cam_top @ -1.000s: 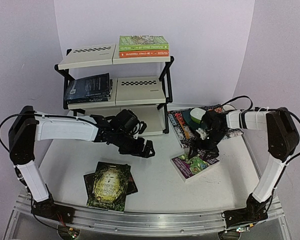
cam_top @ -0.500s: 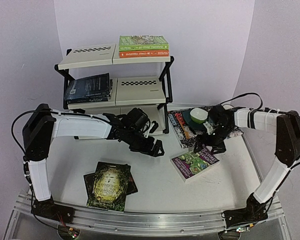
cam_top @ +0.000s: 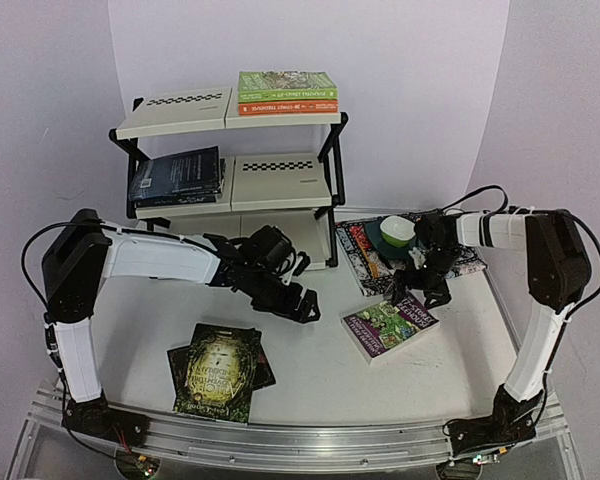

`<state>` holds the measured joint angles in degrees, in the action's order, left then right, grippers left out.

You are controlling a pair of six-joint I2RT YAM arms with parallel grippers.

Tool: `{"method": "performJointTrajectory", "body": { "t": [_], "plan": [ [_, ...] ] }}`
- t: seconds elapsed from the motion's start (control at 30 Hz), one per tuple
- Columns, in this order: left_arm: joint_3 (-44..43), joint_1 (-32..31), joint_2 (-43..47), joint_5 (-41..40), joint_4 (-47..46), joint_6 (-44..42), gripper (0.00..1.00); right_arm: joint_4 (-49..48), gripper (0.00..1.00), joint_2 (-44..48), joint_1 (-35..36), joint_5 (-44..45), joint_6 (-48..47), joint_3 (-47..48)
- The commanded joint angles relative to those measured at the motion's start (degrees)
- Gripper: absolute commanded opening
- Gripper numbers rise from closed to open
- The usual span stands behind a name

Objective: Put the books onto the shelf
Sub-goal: Move the book to the center of the board.

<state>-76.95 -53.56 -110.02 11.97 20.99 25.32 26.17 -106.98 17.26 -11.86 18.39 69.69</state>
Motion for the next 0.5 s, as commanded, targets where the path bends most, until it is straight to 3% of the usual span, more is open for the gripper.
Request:
{"method": "performJointTrajectory", "body": {
  "t": [0.0, 0.3, 0.47],
  "plan": [
    [0.16, 0.39, 5.06, -1.42, -1.48, -0.62, 0.97, 3.67, 0.94, -1.33, 0.26, -3.98, -1.13, 2.64],
    [-0.63, 1.04, 3.80, -0.29, -1.40, 0.03, 0.98, 3.13, 0.84, -1.86, 8.70, -21.75, -7.59, 4.52],
    [-0.30, 1.18, 3.06, 1.68, -1.40, 0.30, 0.97, 2.33, 0.87, 1.35, 13.71, -18.03, -5.22, 4.15]
  ]
}}
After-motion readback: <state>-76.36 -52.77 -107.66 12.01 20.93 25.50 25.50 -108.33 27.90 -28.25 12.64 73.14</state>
